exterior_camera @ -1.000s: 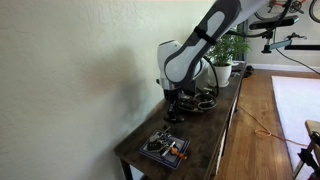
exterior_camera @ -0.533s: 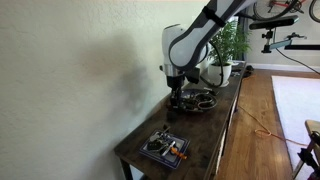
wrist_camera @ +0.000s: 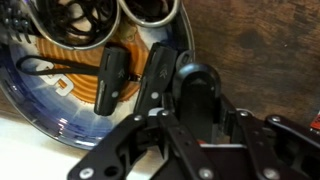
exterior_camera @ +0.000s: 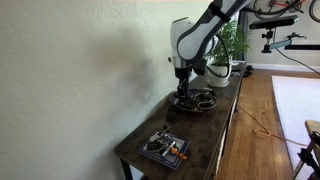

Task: Pick up the object from the table and put it in the plate.

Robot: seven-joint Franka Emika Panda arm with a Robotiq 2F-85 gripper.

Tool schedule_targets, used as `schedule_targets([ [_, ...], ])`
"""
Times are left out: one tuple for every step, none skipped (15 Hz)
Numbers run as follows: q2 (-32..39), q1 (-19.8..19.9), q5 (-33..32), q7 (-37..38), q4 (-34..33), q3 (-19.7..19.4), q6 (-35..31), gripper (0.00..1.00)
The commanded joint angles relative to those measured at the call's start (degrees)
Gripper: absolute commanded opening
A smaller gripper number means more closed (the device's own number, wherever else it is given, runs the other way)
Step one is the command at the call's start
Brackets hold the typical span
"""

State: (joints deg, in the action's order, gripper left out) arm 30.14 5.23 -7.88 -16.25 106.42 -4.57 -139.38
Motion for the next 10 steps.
schedule_targets([
  [0.6, 0.0, -3.3, 3.1, -0.3, -1.9, -1.5, 0.19],
  [1.3, 0.1, -3.6, 3.6, -1.0, -2.3, -1.3, 0.19],
  [1.9, 0.2, -4.0, 3.9, -1.4, -2.6, -1.2, 0.19],
  [2.5, 0.3, -4.2, 4.3, -2.1, -2.9, -1.1, 0.19],
  [3.1, 0.4, -4.2, 4.4, -2.8, -3.1, -0.9, 0.19],
  [3.9, 0.5, -4.3, 4.5, -3.7, -3.4, -0.8, 0.19],
  [4.8, 0.7, -4.2, 4.6, -4.6, -3.5, -0.7, 0.19],
  [5.7, 0.8, -4.1, 4.7, -5.6, -3.6, -0.7, 0.19],
  [6.6, 0.9, -4.0, 4.8, -6.5, -3.8, -0.7, 0.19],
  [7.5, 1.1, -3.9, 4.9, -7.5, -3.8, -0.6, 0.19],
])
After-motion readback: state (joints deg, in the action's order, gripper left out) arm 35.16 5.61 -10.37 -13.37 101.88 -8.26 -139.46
